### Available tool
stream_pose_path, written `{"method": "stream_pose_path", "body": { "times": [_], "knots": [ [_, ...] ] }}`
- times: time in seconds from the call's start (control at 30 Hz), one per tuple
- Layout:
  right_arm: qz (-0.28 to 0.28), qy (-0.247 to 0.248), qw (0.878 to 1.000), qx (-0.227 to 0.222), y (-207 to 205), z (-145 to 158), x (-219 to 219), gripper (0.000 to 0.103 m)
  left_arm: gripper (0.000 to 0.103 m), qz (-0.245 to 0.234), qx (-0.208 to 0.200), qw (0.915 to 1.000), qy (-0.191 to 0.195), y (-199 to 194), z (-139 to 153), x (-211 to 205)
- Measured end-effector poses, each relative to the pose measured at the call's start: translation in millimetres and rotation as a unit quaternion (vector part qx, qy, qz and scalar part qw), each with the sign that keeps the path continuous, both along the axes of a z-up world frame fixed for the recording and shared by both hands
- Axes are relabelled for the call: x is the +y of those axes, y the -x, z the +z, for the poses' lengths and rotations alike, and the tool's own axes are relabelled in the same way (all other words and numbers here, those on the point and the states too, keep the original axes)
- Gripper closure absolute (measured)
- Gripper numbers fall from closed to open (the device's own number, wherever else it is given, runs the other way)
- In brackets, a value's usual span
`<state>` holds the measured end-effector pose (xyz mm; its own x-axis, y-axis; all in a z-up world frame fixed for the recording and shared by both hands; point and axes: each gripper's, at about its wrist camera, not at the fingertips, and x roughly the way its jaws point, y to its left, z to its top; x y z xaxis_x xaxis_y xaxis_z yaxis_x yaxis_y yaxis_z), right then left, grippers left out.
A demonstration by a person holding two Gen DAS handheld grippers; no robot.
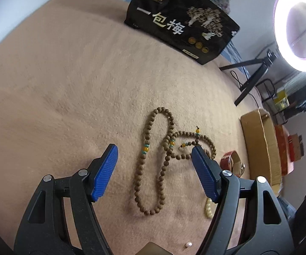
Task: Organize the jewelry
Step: 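Move the left tool toward the wooden bead necklace while the right tool approaches the pale green bracelet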
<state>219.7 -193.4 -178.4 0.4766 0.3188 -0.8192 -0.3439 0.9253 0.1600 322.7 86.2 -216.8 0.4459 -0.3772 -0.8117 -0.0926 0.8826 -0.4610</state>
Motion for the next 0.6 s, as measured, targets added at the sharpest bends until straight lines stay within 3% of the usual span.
{"method": "stream_pose_path", "body": {
  "times": [0.2,0.6],
  "knots": [
    [-0.002,0.000,1.000,0.006,-4,-6,3,0.033,0.029,0.004,0.022,0.9996,0.018,-12,-13,-6],
    [-0.006,-0.008,1.000,0.025,-6,-21,7,0.035,0.029,-0.013,0.028,0.9991,0.029,-23,-17,-35]
  ]
}}
